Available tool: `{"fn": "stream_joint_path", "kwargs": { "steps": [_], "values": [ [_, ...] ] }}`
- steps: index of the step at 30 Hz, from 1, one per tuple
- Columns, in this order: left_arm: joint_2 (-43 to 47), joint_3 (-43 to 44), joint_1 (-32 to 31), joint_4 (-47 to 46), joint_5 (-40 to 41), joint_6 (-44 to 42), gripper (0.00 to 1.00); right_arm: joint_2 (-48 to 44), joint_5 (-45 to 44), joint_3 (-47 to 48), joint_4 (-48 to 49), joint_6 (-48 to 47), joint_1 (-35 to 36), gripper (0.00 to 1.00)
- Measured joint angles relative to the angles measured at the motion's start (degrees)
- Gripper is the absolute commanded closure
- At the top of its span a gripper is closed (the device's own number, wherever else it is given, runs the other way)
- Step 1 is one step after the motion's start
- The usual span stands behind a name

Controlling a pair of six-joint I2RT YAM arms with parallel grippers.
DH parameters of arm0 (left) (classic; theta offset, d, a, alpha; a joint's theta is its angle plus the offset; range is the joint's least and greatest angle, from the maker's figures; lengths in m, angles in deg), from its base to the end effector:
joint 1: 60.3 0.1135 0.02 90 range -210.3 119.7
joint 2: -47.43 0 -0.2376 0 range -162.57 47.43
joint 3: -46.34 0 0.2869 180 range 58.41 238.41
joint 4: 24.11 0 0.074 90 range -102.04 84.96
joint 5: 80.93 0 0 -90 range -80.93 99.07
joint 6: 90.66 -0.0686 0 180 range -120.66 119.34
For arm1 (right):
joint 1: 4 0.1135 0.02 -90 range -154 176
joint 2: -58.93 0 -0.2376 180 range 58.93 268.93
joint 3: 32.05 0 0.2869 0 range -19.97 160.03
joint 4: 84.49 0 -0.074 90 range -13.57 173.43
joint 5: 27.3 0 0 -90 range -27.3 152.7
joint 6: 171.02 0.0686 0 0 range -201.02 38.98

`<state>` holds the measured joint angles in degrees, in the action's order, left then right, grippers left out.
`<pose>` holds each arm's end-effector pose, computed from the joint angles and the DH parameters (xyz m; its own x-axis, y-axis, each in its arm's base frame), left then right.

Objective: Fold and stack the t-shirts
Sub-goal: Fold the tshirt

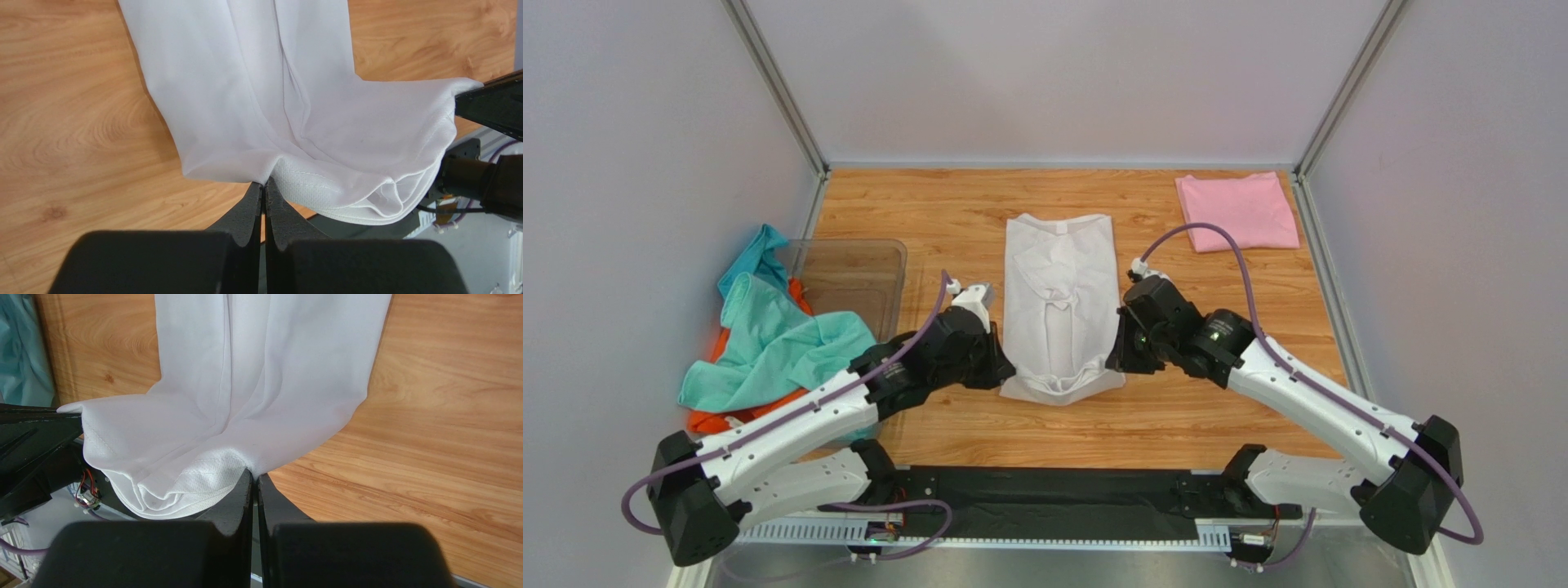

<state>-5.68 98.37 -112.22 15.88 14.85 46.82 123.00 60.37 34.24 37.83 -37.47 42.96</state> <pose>0.1729 -0.2094 0.2047 -0.8166 -0.1468 -0.5583 0.1990 0.8363 -0.5109 0.1956 0.2054 0.2209 -0.8998 0.0451 -0.4340 -0.1305 0.9213 0.3664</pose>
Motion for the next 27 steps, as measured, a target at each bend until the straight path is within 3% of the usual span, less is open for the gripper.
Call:
{"fn": "stream_joint_path", "kwargs": {
  "steps": [27],
  "values": [
    [-26.23, 15.58, 21.42, -7.45, -13.38, -14.47, 1.00, 19.67, 4.63, 13.25, 4.90, -11.32, -16.28, 1.00]
  ]
}}
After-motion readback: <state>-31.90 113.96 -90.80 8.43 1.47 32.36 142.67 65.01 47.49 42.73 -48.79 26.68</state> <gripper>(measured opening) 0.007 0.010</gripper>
